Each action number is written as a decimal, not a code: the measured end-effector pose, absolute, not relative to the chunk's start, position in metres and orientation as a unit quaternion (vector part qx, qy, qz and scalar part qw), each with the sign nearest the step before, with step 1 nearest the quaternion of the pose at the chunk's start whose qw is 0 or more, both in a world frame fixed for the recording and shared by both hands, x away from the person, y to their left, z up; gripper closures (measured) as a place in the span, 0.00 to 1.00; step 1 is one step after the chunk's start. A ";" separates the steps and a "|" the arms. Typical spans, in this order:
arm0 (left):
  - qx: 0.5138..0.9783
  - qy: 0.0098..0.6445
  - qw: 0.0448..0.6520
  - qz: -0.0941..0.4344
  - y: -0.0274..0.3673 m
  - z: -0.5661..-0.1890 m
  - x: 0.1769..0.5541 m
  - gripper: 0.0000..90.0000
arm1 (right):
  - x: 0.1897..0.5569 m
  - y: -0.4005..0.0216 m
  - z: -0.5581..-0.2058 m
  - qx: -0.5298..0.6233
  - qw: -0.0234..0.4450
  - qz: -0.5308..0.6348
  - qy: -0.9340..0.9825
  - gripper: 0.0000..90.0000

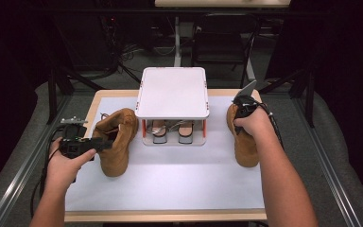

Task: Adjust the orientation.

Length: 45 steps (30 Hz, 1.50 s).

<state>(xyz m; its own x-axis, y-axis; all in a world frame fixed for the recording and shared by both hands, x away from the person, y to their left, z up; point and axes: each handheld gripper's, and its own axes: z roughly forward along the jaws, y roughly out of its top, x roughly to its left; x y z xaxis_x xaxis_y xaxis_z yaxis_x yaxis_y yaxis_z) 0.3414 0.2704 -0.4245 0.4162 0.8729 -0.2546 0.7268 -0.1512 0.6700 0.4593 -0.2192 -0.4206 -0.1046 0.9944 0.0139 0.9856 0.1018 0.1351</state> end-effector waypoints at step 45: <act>0.750 0.534 0.378 0.098 0.270 -0.427 0.342 0.54 | 0.400 -0.163 -0.421 0.570 0.018 0.074 0.818 0.83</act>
<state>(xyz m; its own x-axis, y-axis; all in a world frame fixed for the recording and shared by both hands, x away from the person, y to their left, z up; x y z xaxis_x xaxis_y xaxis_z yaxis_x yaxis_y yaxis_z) 0.3423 0.2697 -0.4268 0.4103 0.8754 -0.2557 0.7266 -0.1444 0.6717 0.3998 -0.1630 -0.4213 -0.3497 0.9352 0.0555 0.9299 0.3393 0.1418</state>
